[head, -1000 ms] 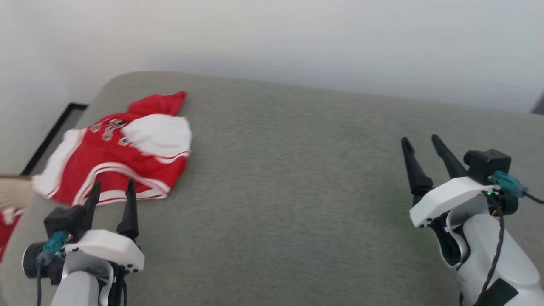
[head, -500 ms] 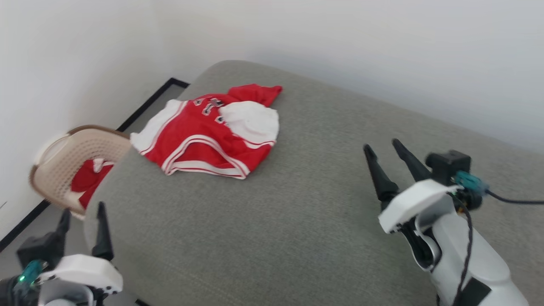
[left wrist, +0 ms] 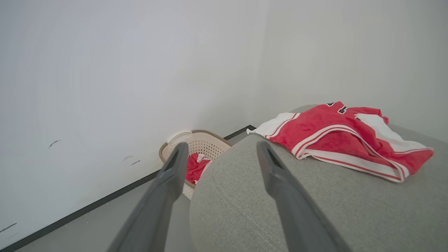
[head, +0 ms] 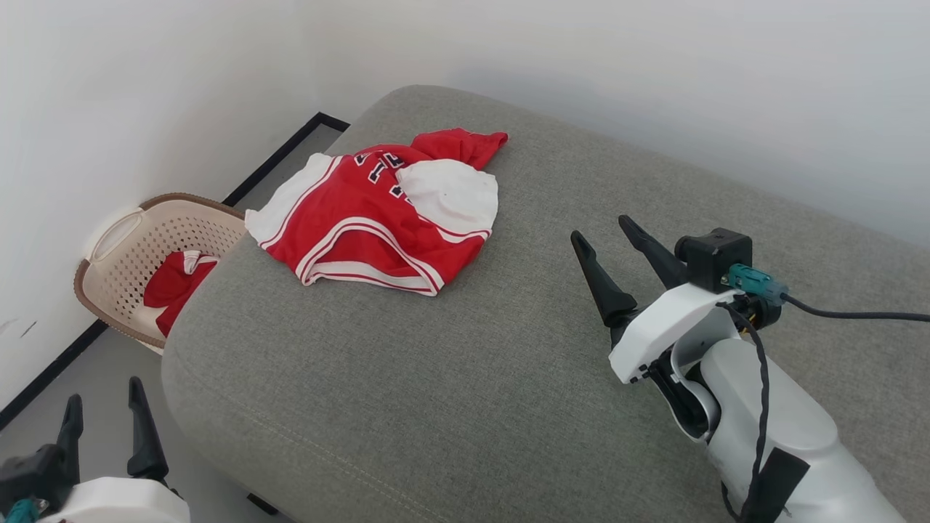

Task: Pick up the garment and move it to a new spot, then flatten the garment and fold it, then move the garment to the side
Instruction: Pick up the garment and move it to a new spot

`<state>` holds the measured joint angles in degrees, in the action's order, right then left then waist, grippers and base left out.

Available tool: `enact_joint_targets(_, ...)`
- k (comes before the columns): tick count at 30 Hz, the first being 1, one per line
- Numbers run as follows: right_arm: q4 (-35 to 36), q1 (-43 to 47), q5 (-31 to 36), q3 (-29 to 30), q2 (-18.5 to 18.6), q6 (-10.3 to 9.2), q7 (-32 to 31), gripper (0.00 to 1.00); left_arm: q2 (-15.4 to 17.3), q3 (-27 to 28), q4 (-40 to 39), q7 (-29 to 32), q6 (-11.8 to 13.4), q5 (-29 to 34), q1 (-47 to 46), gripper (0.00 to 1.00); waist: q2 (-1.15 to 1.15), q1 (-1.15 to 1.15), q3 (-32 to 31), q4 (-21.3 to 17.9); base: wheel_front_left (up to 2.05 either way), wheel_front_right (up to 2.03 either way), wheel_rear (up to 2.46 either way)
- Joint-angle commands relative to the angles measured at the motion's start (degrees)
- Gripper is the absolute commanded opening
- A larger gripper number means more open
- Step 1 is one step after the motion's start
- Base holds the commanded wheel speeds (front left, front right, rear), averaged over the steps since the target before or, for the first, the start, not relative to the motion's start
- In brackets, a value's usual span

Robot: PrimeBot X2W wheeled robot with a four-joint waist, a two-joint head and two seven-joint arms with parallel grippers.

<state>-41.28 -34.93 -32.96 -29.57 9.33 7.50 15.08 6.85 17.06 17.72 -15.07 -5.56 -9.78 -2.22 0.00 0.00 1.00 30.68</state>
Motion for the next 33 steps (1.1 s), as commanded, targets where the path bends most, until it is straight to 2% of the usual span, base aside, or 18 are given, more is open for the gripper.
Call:
enact_joint_targets(1, -0.2, -0.6, -0.6, -0.4, 0.2, -0.02, 0.1, 1.0, -0.3, 0.3, -0.3, -0.1, -0.3, 0.6, 0.5, 1.0, 0.0, 0.0, -0.1, -0.1, 0.0, 0.0, 0.0)
enact_joint_targets(7, 0.3, -0.5, -0.4, 0.2, 1.7, -0.02, 0.1, 1.0, 0.2, -2.6, 1.7, -0.1, -1.3, 1.8, -3.5, 1.0, 0.0, 0.0, 0.7, -0.5, 0.0, 0.0, 0.0)
enact_joint_targets(13, 2.5, 1.0, 1.7, 3.3, 3.6, -0.02, 0.1, 1.0, 3.5, -9.7, 9.4, -0.1, -1.9, 1.8, -13.5, 1.0, 0.0, 0.0, 3.1, -1.4, 0.0, 0.0, 0.0)
enact_joint_targets(17, 4.6, -1.2, 3.5, 2.8, 3.9, -0.02, 0.1, 1.0, 7.0, -13.3, 14.3, -0.1, -1.9, -0.7, -20.9, 1.0, 0.0, 0.0, 7.7, -6.3, 0.0, 0.0, 0.0)
enact_joint_targets(25, 7.7, -6.0, 5.9, 2.2, 4.5, -0.02, 0.1, 1.0, 13.6, -16.5, 26.7, 0.4, -1.8, -11.5, -35.3, 1.0, 0.0, 0.0, 16.4, -14.9, 0.0, 0.0, 0.0)
enact_joint_targets(29, 8.5, -7.6, 6.2, 2.3, 4.3, -0.02, 0.1, 1.0, 17.4, -19.5, 32.4, 5.0, -1.8, -18.3, -40.3, 1.0, 0.0, 0.0, 19.5, -18.8, 0.0, 0.0, 0.0)
enact_joint_targets(33, 8.9, -8.3, 6.6, 2.7, 4.4, -0.02, 0.1, 1.0, 19.9, -21.9, 34.2, 10.3, -1.8, -24.6, -43.1, 1.0, 0.0, 0.0, 21.2, -20.7, 0.0, 0.0, 0.0)
